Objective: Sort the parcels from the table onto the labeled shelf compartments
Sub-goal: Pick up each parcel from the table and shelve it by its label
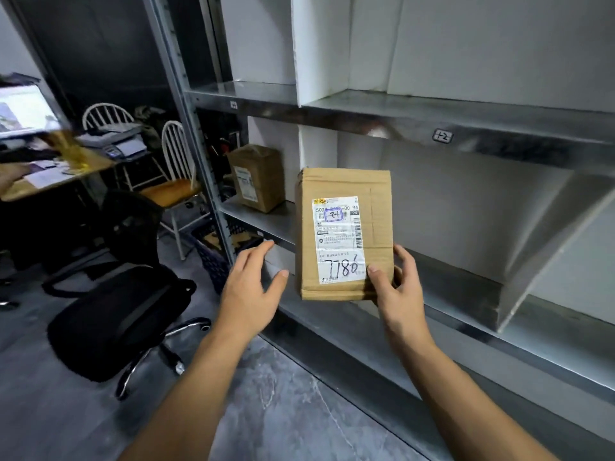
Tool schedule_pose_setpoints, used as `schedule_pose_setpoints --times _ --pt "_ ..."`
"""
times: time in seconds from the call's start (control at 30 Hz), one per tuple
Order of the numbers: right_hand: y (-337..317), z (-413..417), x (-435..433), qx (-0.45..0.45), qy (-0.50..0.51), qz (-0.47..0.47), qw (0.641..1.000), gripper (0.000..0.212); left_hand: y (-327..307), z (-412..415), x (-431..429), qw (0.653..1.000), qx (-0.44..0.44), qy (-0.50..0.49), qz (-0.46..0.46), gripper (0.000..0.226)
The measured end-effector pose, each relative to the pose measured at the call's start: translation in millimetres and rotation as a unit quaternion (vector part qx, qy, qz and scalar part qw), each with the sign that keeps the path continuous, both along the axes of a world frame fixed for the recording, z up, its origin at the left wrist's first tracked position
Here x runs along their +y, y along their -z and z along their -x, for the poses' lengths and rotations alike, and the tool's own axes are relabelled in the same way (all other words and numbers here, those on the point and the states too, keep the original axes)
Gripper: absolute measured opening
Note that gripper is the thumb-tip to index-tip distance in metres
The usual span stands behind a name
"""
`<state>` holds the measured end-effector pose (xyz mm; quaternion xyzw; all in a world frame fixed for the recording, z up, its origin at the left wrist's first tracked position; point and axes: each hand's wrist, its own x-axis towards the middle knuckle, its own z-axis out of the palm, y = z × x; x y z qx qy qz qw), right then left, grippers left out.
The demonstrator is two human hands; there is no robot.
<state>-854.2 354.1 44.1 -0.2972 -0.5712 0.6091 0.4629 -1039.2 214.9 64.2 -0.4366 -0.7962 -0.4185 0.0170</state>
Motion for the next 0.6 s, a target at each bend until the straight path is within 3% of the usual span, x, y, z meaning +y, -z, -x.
schedule_pose_setpoints --times 0.4,0.6 --pt "-40.0 44.7 -51.1 0.06 0.209 -0.065 0.974 0.042 -54.0 82.1 27.2 0.969 0.147 0.19 0.057 0.056" --pt "-84.3 52.9 -63.8 0.073 0.281 -0.128 0.948 0.046 -94.4 90.9 46.4 0.951 0.184 0.25 0.018 0.054"
